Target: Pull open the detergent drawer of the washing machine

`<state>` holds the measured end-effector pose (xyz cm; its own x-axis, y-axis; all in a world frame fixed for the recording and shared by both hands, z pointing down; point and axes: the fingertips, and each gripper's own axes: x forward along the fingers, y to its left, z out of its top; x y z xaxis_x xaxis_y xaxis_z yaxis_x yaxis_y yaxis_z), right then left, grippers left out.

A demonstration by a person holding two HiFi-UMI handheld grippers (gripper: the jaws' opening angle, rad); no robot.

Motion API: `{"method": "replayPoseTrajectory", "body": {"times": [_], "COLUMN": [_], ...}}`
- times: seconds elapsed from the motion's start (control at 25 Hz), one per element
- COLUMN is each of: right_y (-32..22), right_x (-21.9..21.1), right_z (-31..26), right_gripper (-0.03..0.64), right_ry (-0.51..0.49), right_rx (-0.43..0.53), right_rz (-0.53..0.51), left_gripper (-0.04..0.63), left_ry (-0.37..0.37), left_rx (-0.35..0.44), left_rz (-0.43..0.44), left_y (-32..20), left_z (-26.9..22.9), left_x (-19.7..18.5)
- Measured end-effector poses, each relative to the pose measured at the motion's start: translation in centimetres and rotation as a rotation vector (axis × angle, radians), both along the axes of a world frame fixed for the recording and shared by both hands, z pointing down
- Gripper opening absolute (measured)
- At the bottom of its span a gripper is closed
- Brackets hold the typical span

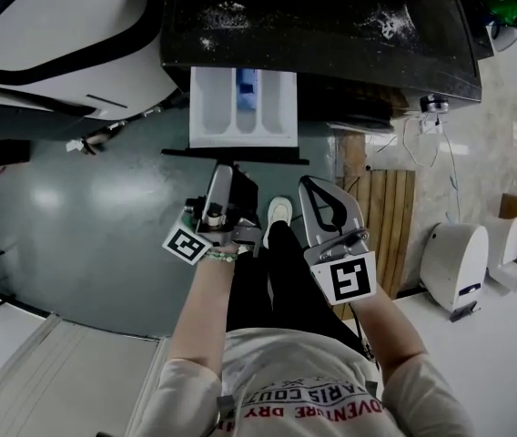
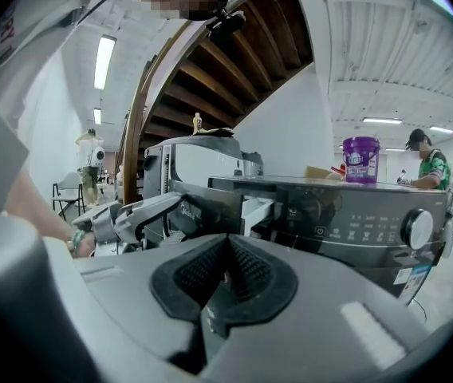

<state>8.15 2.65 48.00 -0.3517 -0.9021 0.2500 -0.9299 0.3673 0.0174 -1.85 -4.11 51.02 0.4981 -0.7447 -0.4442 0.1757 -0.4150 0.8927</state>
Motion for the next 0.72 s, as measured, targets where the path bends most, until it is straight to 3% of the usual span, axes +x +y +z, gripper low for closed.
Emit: {"method": "replayPoseTrajectory", "body": {"times": [0.72], "right_y": [3.8], "right_x": [-1.2], "right_z": [-0.4], "right_gripper": [-0.002], "right_ry": [0.026], "right_rx": [0.002], "right_rz": [0.06], "left_gripper": [0.297], "left_ry": [-0.03], "left_rx": [-0.004], "left_rz": [0.051], "left_y": [2.4], "left_z": [0.0], "left_x": [-0.5]}}
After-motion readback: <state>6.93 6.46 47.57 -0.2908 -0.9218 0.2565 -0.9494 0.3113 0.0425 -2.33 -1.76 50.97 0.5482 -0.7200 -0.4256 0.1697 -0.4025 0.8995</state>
